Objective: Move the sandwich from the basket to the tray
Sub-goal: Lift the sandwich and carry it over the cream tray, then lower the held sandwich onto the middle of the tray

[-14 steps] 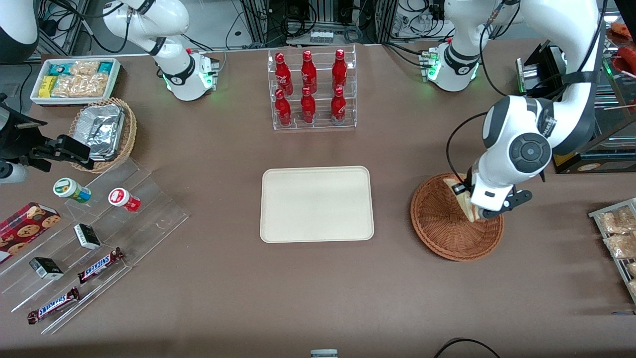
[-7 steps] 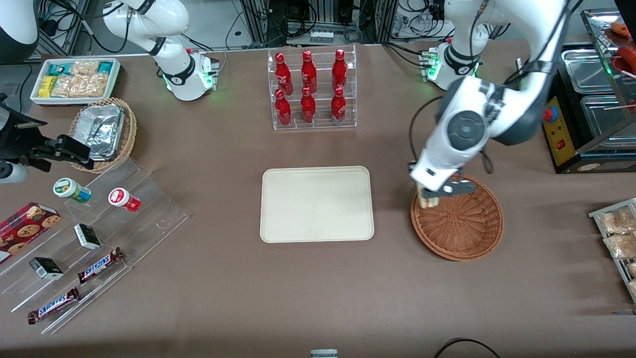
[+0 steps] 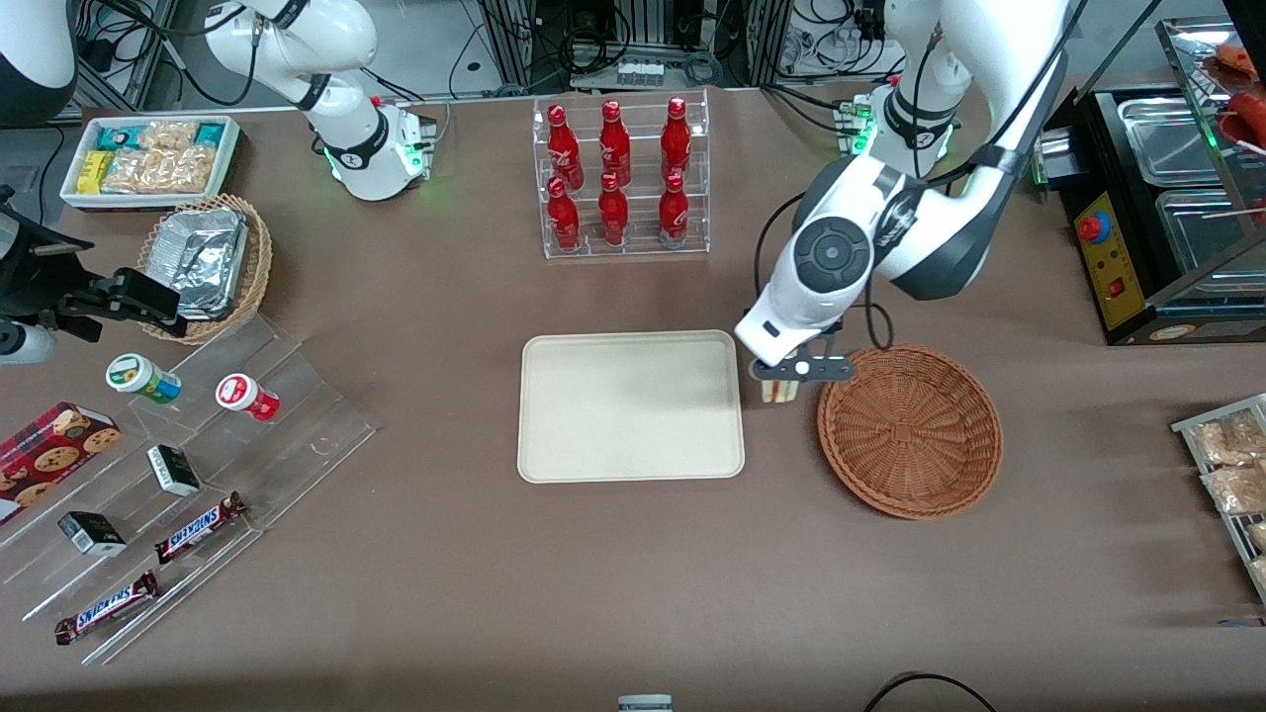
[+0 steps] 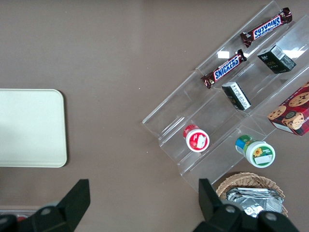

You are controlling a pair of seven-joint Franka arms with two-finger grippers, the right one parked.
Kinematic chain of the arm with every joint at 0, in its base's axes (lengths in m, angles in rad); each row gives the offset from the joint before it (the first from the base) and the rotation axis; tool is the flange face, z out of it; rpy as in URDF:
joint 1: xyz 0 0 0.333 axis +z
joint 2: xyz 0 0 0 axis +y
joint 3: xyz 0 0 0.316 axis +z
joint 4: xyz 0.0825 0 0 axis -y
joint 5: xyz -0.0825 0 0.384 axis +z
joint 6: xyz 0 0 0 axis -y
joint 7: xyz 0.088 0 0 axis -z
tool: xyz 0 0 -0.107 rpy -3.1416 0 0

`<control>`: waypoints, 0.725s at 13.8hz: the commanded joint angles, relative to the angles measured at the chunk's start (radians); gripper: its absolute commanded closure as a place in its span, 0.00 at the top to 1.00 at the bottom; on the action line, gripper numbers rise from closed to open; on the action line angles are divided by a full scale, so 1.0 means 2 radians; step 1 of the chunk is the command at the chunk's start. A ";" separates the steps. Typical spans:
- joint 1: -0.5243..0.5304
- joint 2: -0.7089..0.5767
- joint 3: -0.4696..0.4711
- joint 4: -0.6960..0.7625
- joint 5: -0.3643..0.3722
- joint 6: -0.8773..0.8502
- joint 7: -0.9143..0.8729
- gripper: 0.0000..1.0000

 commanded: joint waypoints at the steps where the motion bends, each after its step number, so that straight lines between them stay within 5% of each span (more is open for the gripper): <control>1: -0.018 0.025 -0.002 0.026 0.002 0.010 0.000 0.00; 10: -0.085 0.141 0.000 0.122 0.072 0.010 -0.045 0.00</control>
